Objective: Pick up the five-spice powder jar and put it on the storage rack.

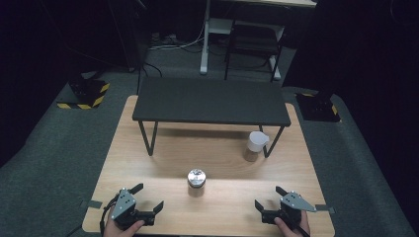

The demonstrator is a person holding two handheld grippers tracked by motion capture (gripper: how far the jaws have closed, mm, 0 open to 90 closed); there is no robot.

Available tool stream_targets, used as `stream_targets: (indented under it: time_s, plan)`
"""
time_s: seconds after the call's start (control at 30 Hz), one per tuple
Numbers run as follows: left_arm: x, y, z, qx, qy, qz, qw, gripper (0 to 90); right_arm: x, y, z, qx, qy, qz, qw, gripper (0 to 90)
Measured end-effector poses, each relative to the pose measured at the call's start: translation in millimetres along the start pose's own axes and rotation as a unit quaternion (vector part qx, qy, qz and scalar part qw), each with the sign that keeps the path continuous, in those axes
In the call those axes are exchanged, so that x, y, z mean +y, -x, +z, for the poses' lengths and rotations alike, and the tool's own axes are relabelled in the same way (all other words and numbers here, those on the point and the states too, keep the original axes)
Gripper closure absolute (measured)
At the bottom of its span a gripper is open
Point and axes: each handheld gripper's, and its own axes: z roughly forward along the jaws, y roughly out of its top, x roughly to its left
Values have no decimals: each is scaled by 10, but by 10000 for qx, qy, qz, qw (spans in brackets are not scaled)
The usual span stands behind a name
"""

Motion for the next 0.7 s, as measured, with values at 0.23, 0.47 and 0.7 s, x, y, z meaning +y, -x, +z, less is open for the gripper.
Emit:
stream_targets:
  time_s: [0.23, 0.47, 0.7]
  plan:
    - [-23, -18, -22, -32, 49, -78, 10000, 5, 14, -20, 7, -22, -39, -60, 10000, 5]
    - [-21, -20, -22, -41, 44, -61, 10000, 5, 8, -8, 4, -11, -20, -18, 10000, 4]
    - [-22, -21, -25, -24, 47, -57, 10000, 5, 2, 2, 1, 4, -4, 0, 10000, 5]
